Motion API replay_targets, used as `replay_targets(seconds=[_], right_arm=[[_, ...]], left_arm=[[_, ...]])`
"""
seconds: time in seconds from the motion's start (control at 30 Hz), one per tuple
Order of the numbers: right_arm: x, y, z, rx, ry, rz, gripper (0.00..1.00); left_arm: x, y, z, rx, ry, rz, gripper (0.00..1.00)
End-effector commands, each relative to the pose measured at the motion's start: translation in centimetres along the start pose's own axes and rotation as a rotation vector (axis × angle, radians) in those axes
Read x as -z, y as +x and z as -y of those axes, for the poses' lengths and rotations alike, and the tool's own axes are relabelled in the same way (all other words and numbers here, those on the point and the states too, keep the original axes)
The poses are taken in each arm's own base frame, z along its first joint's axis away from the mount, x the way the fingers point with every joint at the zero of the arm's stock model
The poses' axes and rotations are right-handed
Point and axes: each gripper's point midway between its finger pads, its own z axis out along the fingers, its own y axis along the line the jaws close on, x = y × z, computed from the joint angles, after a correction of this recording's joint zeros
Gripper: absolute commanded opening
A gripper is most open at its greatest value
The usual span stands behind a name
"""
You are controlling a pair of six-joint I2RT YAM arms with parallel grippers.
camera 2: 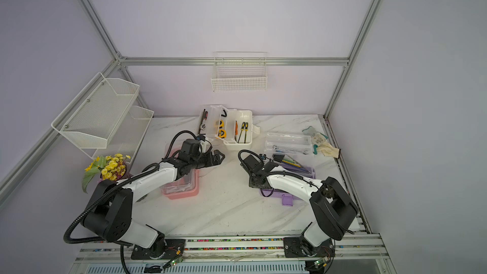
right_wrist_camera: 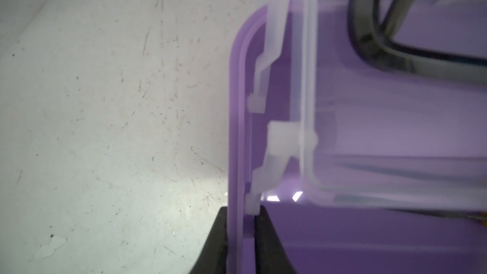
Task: Close toolboxes
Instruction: Adjust the toolbox at the center of the board.
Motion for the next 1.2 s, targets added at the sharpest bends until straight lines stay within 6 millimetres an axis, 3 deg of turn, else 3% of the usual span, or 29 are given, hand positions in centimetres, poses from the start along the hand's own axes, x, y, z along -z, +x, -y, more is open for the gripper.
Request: replay_targets(seconds=[0.0, 0.13, 0.27, 0.4, 0.47, 0.53, 0.77, 0.9, 0.97, 1.17], right_arm=[[-0.1, 3.1, -5.4, 0.168, -0.145, -0.061, 0.14], [0.6, 5.8, -6.3, 0.222, -0.155, -0.095, 0.15], [2.9, 8.0, -8.1, 0.275, -0.252, -0.119, 0.16], [5.2, 7.4, -9.0, 0.279, -0.321, -0.091, 0.26], [6.3, 6.1, -9.5, 0.277, -0.331, -0.045, 0.48], [7.2, 4.9, -10.0, 0.293, -0.334, -0.009, 0.54], [9.3, 1.0, -11.2, 0.315, -0.351, 0.074, 0.55], [11.6, -3.3, -11.4, 0.278, -0.403, 0.145, 0.54], [12.1, -6.0, -10.6, 0.248, -0.410, 0.182, 0.54], [11.9, -14.8, -5.4, 0.154, -0.302, 0.318, 0.52]], left_arm=[[1.8, -3.0, 2.1, 0.005, 0.089, 0.073, 1.00], [2.0, -3.5, 2.4, -0.004, 0.102, 0.079, 1.00], [2.1, -3.3, 2.3, -0.002, 0.101, 0.078, 1.00], [1.6, -2.6, 2.0, 0.006, 0.104, 0.055, 1.00], [1.1, -2.2, 1.8, 0.015, 0.110, 0.039, 1.00], [0.6, -1.8, 1.7, 0.023, 0.118, 0.024, 1.00], [-0.6, -1.1, 1.7, 0.042, 0.134, -0.016, 1.00], [-1.5, -0.2, 2.4, 0.070, 0.178, -0.049, 1.00], [-1.9, 0.3, 2.7, 0.068, 0.184, -0.062, 1.00], [-3.3, 0.7, 2.8, 0.083, 0.169, -0.075, 0.98]])
